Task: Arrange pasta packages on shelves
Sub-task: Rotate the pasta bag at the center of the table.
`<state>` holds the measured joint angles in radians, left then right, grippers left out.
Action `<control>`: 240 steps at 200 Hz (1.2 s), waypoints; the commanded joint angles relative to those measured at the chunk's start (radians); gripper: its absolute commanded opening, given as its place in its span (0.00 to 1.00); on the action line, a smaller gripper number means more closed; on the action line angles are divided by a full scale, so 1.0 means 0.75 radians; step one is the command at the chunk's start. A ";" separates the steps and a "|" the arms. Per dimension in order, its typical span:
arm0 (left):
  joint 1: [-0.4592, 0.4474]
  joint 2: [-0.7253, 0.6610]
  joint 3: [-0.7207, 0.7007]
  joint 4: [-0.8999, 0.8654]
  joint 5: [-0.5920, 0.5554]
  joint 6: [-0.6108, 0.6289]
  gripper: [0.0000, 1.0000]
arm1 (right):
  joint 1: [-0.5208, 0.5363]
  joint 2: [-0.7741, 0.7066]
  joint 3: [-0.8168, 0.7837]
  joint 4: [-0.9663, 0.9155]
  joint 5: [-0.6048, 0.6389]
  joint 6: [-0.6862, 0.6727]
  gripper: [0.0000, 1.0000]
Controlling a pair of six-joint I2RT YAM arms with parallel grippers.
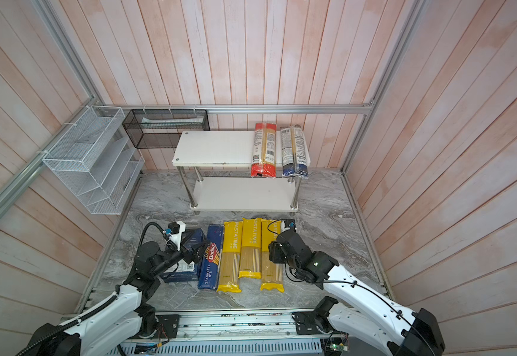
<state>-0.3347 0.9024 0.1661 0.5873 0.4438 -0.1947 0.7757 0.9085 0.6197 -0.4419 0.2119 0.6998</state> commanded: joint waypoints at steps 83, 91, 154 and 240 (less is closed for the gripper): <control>-0.004 0.006 -0.009 0.009 0.006 0.018 1.00 | -0.010 0.234 -0.055 0.131 -0.007 0.007 0.76; -0.004 0.007 -0.007 0.008 0.006 0.018 1.00 | -0.015 0.260 -0.060 0.143 0.000 0.016 0.78; -0.004 0.008 -0.009 0.014 0.014 0.014 1.00 | -0.034 0.482 0.011 0.159 -0.030 -0.039 0.88; -0.005 0.008 -0.009 0.012 0.009 0.016 1.00 | -0.040 0.757 0.115 0.173 -0.082 -0.076 0.91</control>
<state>-0.3351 0.9070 0.1661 0.5873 0.4438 -0.1947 0.7506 1.4429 0.6727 -0.3069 0.1654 0.6544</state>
